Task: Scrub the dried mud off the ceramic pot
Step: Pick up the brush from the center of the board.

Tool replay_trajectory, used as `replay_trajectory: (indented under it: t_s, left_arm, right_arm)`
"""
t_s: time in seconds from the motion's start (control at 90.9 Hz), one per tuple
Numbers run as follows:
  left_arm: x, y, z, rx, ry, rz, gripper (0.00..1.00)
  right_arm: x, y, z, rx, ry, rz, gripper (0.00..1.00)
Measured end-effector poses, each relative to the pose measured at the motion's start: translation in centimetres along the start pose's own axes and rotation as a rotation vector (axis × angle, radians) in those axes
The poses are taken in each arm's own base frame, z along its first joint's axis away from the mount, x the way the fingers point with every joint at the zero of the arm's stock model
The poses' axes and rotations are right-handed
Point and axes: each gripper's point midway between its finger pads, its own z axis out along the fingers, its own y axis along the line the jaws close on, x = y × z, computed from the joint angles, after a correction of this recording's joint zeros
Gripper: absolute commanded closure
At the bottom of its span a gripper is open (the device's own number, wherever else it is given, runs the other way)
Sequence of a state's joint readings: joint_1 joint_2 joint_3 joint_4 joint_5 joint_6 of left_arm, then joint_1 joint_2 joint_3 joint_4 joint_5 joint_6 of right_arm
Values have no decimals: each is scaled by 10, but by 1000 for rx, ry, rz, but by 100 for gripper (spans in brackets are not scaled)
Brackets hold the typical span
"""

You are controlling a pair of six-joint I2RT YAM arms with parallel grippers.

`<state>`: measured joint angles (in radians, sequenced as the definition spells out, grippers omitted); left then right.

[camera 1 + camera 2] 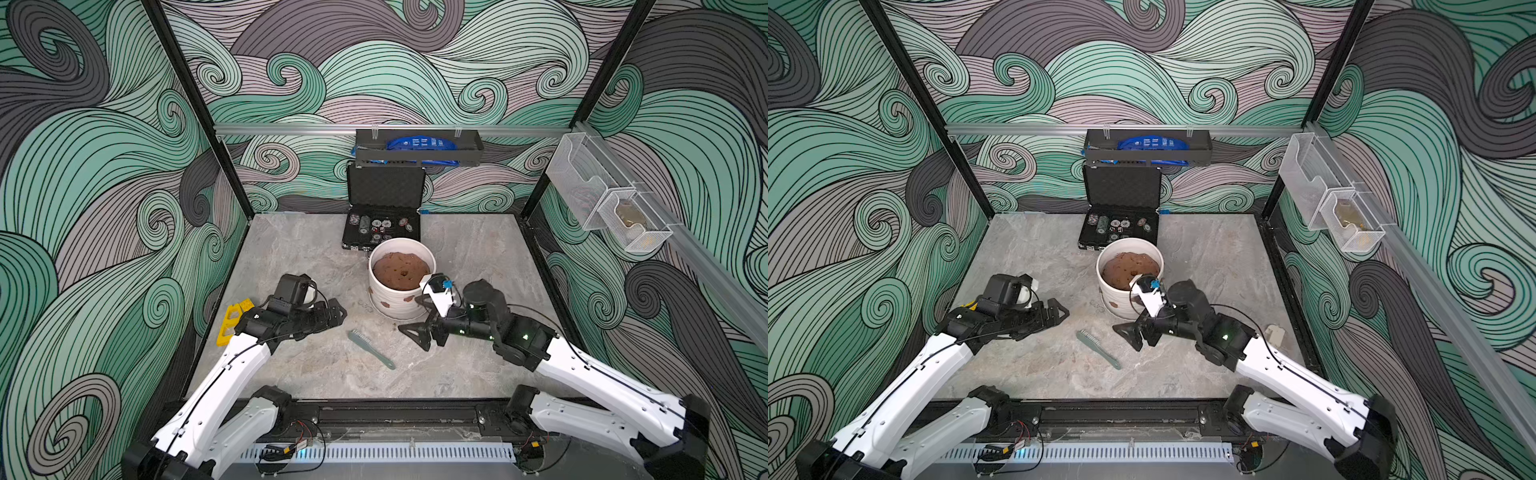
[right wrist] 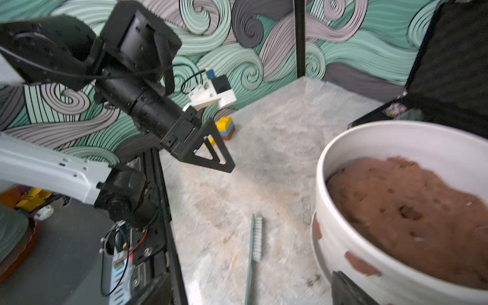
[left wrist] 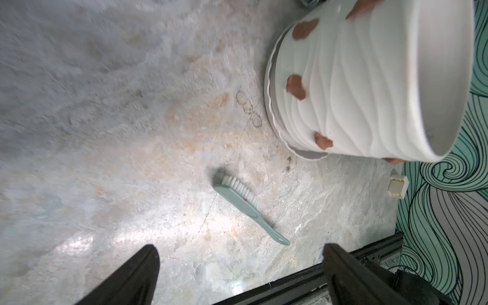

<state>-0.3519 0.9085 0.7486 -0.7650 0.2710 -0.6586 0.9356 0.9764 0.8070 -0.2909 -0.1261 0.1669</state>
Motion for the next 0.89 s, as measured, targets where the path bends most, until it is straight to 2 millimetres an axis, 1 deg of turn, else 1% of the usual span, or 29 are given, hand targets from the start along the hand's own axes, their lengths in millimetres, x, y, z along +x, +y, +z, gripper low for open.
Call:
replay_trajectory:
  t_s: [0.077, 0.143, 0.231, 0.308, 0.418, 0.594, 0.77, 0.892]
  left_arm:
    - [13, 5, 10, -13, 40, -40, 1]
    - [18, 4, 15, -12, 54, -65, 1]
    - [21, -1, 21, -6, 53, -103, 1]
    - [24, -5, 24, -2, 49, -132, 1]
    - [26, -10, 29, -8, 46, -178, 1]
    - [26, -8, 32, -30, 34, -223, 1]
    - [24, -4, 39, -58, 36, -228, 1]
    - [26, -1, 43, -77, 49, -226, 1]
  right_arm:
    - [30, 12, 19, 14, 115, 9, 6]
    - [57, 17, 35, 34, 216, 13, 9]
    - [88, 14, 53, 81, 329, 18, 11]
    - [110, 11, 65, 112, 401, 15, 13]
    - [124, 10, 77, 129, 442, 14, 17]
    - [140, 1, 96, 162, 480, 2, 26]
    - [156, -6, 112, 177, 518, -34, 41]
    - [160, -8, 121, 182, 525, -53, 52]
